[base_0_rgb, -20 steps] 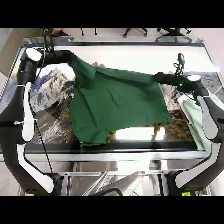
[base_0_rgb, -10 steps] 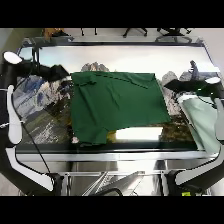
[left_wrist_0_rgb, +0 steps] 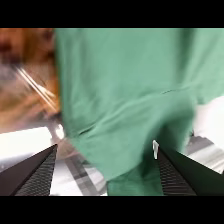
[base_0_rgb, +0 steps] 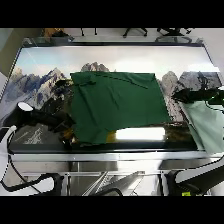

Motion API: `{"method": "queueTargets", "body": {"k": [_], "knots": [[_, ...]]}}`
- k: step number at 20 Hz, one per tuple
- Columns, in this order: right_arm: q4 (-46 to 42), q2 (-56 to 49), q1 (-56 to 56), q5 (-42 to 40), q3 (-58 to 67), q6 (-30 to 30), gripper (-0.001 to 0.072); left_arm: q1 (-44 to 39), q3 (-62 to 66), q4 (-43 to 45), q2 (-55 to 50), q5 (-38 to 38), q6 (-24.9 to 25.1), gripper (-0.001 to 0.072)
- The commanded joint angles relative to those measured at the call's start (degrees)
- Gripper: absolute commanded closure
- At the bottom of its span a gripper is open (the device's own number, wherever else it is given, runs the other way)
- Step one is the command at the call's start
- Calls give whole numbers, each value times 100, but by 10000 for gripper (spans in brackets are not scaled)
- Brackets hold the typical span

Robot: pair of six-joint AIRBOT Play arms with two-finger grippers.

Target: Fold the shirts.

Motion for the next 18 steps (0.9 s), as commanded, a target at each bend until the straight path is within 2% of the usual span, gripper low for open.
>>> {"method": "queueTargets", "body": {"k": [1, 6, 7, 8, 9, 10, 12, 14, 15, 16, 18], "knots": [[398, 4, -22, 72, -24, -240, 374, -118, -1110, -256, 306, 914, 59, 37], [479, 4, 33, 76, -24, -262, 374, -581, -1231, -1545, 302, 1974, 715, 39], [474, 4, 44, 76, -24, -260, 374, -640, -1165, -1731, 299, 2096, 846, 130], [474, 4, 50, 83, -24, -260, 374, -678, -1067, -1770, 299, 2129, 927, 351], [474, 2, 55, 105, -24, -260, 374, -699, -927, -1696, 299, 2083, 992, 612], [472, 4, 55, 120, -24, -256, 374, -693, -785, -1676, 299, 1974, 1119, 690], [448, 4, 52, 146, -24, -192, 374, -538, -476, -1257, 302, 1770, 1064, 691], [118, 7, 59, 286, -28, 55, 375, -210, -173, -638, 302, 1502, 809, 691], [-166, 13, 68, 350, -68, 192, 391, -42, -66, -420, 302, 1329, 798, 691], [-450, 26, 68, 428, -164, 321, 472, 153, 13, -262, 302, 1163, 791, 691], [-890, 96, 68, 442, -516, 527, 456, 501, 42, -46, 302, 1014, 802, 691]]}}
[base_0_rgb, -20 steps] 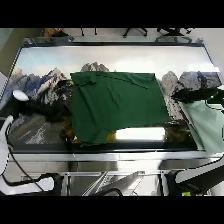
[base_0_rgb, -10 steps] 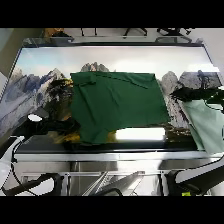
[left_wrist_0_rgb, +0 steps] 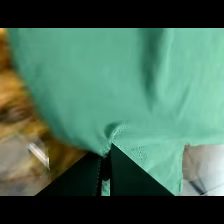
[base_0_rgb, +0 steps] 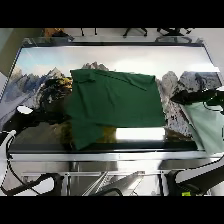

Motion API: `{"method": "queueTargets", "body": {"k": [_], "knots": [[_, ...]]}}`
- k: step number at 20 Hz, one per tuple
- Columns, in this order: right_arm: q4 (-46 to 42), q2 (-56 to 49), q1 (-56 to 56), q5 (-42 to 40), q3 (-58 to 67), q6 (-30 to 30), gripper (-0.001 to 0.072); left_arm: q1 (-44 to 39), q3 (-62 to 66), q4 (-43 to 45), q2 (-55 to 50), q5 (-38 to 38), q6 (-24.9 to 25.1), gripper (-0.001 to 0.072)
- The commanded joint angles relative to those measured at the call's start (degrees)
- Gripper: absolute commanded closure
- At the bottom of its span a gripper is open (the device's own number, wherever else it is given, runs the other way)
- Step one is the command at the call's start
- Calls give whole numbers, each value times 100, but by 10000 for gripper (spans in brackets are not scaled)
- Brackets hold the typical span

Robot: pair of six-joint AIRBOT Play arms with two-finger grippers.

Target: Fold the shirts.

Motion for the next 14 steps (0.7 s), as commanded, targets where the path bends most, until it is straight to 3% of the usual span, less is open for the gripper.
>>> {"method": "queueTargets", "body": {"k": [1, 3, 9, 13, 14], "knots": [[-708, 103, 4, 118, -529, 431, 435, 577, 138, 481, -7, -350, 57, 691], [-702, 197, 70, 153, -1078, 542, 355, 758, 52, 476, -13, -343, 188, 691], [-688, 424, 627, -424, -2618, 555, 353, 837, -70, 474, -13, -297, 439, 690], [-557, 466, 1316, -540, -2769, 553, 354, 837, -70, 476, -13, -345, 439, 691], [-426, 498, 1427, -542, -2743, 549, 382, 837, -70, 476, -13, -354, 442, 690]]}}
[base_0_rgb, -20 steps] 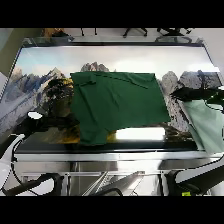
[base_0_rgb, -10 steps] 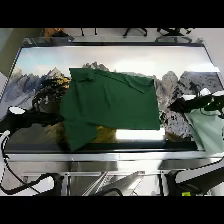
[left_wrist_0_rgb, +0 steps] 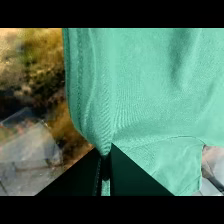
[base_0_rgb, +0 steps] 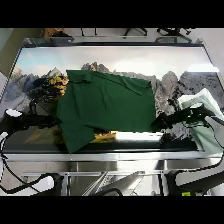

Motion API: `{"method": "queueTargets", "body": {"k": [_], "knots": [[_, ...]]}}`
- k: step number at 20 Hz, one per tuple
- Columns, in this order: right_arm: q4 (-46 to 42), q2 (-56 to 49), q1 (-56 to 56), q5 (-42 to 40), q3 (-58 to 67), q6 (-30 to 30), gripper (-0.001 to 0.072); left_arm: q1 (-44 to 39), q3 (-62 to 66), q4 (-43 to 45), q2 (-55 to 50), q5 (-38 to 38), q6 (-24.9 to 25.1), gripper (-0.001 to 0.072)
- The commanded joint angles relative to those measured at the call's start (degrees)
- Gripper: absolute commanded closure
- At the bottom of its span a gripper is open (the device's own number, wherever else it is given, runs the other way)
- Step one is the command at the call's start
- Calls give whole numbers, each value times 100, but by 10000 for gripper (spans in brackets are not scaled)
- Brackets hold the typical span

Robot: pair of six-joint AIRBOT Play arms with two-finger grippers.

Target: Fold the shirts.

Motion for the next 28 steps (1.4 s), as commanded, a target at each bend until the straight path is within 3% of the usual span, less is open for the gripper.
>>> {"method": "queueTargets", "body": {"k": [1, 4, 8, 12, 16, 18, 22, 24, 28], "knots": [[157, 92, 442, -286, -94, -44, 514, 13, -4, 9, -2, -42, 33, 690], [398, 461, 446, -240, 105, -37, 693, 13, 24, 13, 0, -109, 35, 690], [402, 1530, 433, -74, 621, 173, 694, 13, 754, -39, 321, -706, 35, 692], [426, 3027, 380, -396, 1731, 398, 695, 15, 2081, -507, 1665, -1113, 31, 692], [437, 4186, 74, -1088, 3545, 474, 695, 463, 3626, -1403, 3298, -1051, -205, 692], [369, 4487, 17, -1244, 4369, 474, 695, 894, 4315, -1434, 3901, -833, -544, 692], [317, 4645, 20, -1517, 5379, 476, 695, 778, 5362, -1064, 4266, -586, -817, 692], [310, 4538, 20, -1360, 5401, 481, 695, 374, 5866, -168, 3956, -931, -1040, 692], [540, 3788, 22, -776, 5058, 621, 695, -946, 6089, 787, 2909, -1574, -1021, 692]]}}
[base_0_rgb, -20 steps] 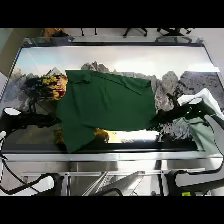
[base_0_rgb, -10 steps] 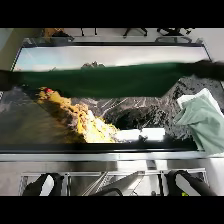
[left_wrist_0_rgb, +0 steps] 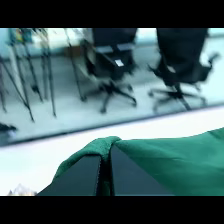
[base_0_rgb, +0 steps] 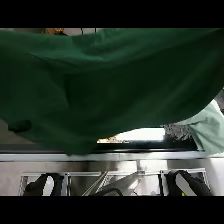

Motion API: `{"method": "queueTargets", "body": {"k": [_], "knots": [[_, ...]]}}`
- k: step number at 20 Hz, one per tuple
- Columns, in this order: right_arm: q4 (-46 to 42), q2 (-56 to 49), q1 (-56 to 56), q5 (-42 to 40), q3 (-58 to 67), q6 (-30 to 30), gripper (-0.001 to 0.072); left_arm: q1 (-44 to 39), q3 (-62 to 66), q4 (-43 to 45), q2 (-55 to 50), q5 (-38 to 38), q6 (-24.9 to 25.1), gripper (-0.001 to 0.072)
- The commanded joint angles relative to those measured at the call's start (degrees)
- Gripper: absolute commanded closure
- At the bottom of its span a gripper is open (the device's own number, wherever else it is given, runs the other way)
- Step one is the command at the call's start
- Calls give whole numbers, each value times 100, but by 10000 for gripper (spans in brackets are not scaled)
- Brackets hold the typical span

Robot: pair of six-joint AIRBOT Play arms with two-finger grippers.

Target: Fold the shirts.

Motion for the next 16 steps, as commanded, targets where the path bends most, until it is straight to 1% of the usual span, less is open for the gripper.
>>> {"method": "queueTargets", "body": {"k": [1, 3, 4, 6, 7, 10, 11, 13, 15, 16], "knots": [[348, -592, 4, 374, -385, 17, 695, -1086, 258, 1019, -933, -610, -94, 692], [702, -979, 11, 369, -1019, -234, 696, -1648, 258, 1843, -1777, -828, -455, 691], [704, -1193, 11, 302, -1375, -339, 696, -1878, 258, 2299, -2253, -883, -564, 691], [691, -1670, 9, -57, -2041, -544, 696, -2127, 258, 3029, -3185, -807, -649, 692], [695, -1943, 11, -293, -2308, -597, 695, -2173, 260, 3204, -3644, -686, -651, 692], [739, -3163, 142, -857, -2553, -780, 696, -2072, 546, 3342, -5187, -422, -791, 691], [811, -3558, 210, -1036, -2553, -828, 696, -2015, 835, 3342, -5729, -466, -870, 692], [1231, -4319, 334, -1375, -2498, -1152, 697, -1906, 1495, 3331, -6647, -586, -1047, 691], [1766, -4996, 376, -1596, -2323, -1456, 696, -1856, 1790, 3285, -7167, -400, -1095, 692], [2002, -5257, 374, -1633, -2216, -1591, 696, -1856, 1722, 3283, -7270, -227, -1097, 691]]}}
